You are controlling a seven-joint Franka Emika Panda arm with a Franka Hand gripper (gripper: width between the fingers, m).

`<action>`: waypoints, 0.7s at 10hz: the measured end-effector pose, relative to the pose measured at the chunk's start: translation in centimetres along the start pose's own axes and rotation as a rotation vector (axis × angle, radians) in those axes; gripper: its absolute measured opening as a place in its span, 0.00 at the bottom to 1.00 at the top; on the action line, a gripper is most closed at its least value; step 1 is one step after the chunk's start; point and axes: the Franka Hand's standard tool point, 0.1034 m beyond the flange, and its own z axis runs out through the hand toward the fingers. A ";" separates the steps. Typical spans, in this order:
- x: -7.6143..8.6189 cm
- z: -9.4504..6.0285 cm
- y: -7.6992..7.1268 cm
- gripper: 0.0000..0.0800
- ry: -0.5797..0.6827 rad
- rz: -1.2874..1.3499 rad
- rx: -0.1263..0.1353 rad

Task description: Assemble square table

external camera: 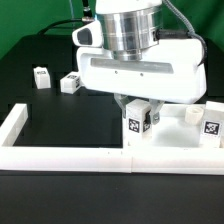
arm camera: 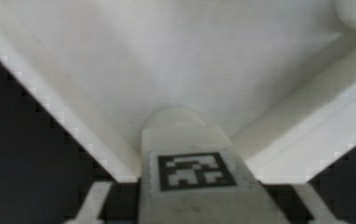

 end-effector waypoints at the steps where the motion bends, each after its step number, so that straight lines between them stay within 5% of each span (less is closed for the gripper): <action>1: 0.1 0.0 0.0 0.37 0.001 0.076 0.001; 6: 0.1 0.0 -0.8 0.36 -0.015 0.999 -0.026; 7: 0.2 0.2 -0.7 0.36 -0.002 1.130 -0.008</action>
Offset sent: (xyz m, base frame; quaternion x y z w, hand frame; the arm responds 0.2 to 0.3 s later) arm 0.0089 -0.0046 0.0004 -0.0377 -0.0167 0.3855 0.9218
